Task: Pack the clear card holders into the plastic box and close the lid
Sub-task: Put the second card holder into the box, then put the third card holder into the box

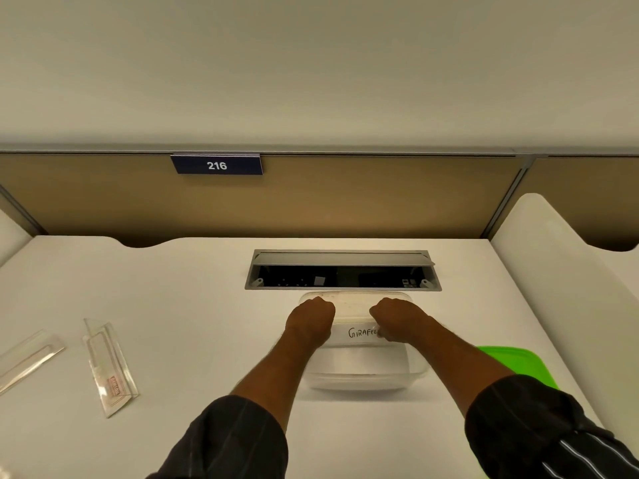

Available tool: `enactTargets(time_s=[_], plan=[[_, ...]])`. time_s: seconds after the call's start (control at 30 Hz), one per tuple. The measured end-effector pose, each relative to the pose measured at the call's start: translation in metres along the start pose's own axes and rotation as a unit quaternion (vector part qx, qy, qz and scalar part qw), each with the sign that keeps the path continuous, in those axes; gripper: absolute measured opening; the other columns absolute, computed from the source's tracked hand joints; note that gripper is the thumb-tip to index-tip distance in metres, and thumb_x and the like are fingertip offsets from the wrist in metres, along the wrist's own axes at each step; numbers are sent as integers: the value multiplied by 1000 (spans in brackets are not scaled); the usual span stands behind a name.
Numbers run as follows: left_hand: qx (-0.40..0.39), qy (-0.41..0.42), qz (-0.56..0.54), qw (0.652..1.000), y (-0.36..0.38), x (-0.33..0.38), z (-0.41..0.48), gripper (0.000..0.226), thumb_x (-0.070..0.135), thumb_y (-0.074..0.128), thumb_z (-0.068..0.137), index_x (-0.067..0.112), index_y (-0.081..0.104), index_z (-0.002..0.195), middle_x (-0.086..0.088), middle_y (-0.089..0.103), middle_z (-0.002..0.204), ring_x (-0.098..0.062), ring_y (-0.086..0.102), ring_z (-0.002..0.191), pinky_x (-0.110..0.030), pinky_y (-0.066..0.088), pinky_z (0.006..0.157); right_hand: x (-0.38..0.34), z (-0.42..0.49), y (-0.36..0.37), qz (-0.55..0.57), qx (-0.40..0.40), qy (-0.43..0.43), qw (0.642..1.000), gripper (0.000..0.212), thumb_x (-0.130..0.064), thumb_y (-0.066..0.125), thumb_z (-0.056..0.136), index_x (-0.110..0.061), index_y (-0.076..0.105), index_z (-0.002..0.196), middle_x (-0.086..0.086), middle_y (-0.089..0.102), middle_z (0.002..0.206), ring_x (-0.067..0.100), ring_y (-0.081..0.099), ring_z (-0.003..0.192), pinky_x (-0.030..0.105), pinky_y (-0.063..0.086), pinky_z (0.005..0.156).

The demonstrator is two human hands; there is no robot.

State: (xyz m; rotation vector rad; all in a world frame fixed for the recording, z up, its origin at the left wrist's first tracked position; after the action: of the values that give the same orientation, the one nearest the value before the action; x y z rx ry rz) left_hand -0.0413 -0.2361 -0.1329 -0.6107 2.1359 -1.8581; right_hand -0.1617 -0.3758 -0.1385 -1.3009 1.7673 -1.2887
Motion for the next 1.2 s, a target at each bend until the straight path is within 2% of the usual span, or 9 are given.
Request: enactTargets(time_s=[0.1,0.2,0.3,0.4,0.47,0.57,0.73,0.93,1.2], plan=[[48,9,-46,998,-10,-2,-7,30,26,53,93,7,63,114,-12,63,117,-27,60,105,-36,50,89,-12,-2,-15,20,34,0,999,40,-39,62,87,-11,59,115,12,63,113,27,63,99,36,51,79],[107,-2,-85,991,-21,-9,-19,41,39,48,95,13,60,123,-7,62,125,-24,58,113,-35,48,92,-28,-5,-36,59,96,-6,994,43,-46,53,91,-13,61,117,9,66,113,26,63,100,35,50,79],[141,-35,-92,985,-31,-27,-41,52,47,41,96,14,48,135,-6,53,139,-23,48,128,-35,43,99,-48,-11,-58,117,155,-17,981,46,-49,42,94,-15,59,120,5,63,119,25,59,109,38,49,85],[144,-76,-90,983,-37,-49,-70,57,48,36,97,12,39,142,-7,43,147,-24,37,138,-34,35,108,-69,-16,-72,164,178,-31,970,50,-49,37,96,-16,50,131,3,55,134,22,49,124,39,44,95],[162,-103,-80,978,-42,-64,-96,53,45,37,98,11,42,138,-8,47,143,-24,42,134,-33,38,106,-87,-17,-77,164,184,-51,968,51,-48,34,97,-15,46,134,3,51,137,21,46,127,38,42,98],[181,-145,-61,971,-48,-88,-139,41,39,39,98,9,51,123,-9,58,125,-25,51,117,-35,43,95,-118,-16,-81,157,179,-85,968,49,-46,34,98,-14,46,133,4,51,136,21,45,127,38,42,99],[180,-265,-53,946,-45,-145,-207,24,32,44,95,10,53,101,-6,59,104,-26,55,102,-34,44,79,-190,-8,-88,119,177,-148,966,47,-45,33,99,-14,49,130,4,51,135,21,45,126,37,42,97],[166,-382,-73,906,-29,-213,-256,28,35,46,92,9,57,95,-8,62,98,-27,60,96,-35,46,76,-278,10,-94,116,148,-189,964,44,-43,32,99,-15,49,129,3,51,135,20,43,127,38,42,99],[159,-418,-125,886,-17,-270,-265,39,46,50,93,9,61,94,-9,64,98,-28,63,91,-32,44,72,-347,36,-90,106,136,-205,964,38,-36,33,101,-13,50,126,4,52,130,23,47,122,38,44,96]])
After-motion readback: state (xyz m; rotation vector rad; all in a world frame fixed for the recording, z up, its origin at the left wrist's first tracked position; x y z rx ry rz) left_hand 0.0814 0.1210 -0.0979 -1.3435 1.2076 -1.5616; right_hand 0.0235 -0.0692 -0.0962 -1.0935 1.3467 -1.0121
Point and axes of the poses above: each hand's wrist, its own z-axis towards the middle knuckle, its own y-axis out of the palm, x = y × z, the point moved 2 cm from there along z, towards the middle knuckle
